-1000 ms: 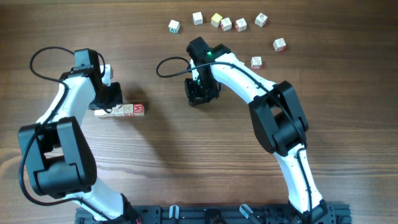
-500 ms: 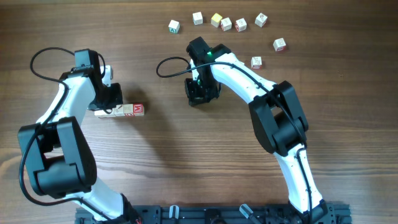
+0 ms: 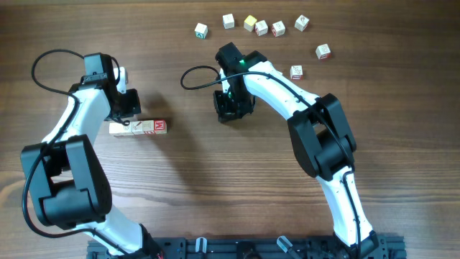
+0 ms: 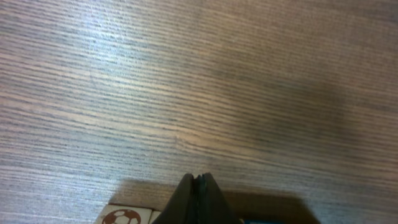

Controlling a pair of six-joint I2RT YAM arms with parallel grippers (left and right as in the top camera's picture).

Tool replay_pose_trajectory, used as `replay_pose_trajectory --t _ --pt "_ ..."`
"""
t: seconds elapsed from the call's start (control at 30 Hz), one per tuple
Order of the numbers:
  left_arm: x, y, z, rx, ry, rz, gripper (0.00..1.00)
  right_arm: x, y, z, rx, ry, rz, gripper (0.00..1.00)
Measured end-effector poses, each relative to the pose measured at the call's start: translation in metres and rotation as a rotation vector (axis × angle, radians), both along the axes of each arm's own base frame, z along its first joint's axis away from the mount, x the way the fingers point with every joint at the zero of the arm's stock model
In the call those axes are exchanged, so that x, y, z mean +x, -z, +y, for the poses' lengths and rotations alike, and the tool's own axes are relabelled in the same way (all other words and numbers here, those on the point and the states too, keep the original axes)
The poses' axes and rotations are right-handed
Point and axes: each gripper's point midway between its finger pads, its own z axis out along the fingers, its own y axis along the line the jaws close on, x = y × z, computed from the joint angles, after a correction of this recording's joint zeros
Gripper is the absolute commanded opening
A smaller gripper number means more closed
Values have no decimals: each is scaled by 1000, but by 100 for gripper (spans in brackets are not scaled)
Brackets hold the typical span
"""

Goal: Form a horizontal line

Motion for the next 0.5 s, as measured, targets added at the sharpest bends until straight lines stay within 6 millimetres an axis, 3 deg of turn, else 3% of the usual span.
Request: replay_pose_trajectory --t 0.07,0.23,0.4,0.5 --pt "1 0 0 -3 -13 -4 4 1 0 0 -3 1 -4 4" --pt "7 -3 8 -12 -110 -40 4 11 1 4 14 -1 -53 4" --pt "-3 -3 53 -49 -392 -56 4 18 0 23 119 -11 -70 4" --pt "-16 -2 77 -54 -502 -40 4 17 0 45 205 -10 -65 5"
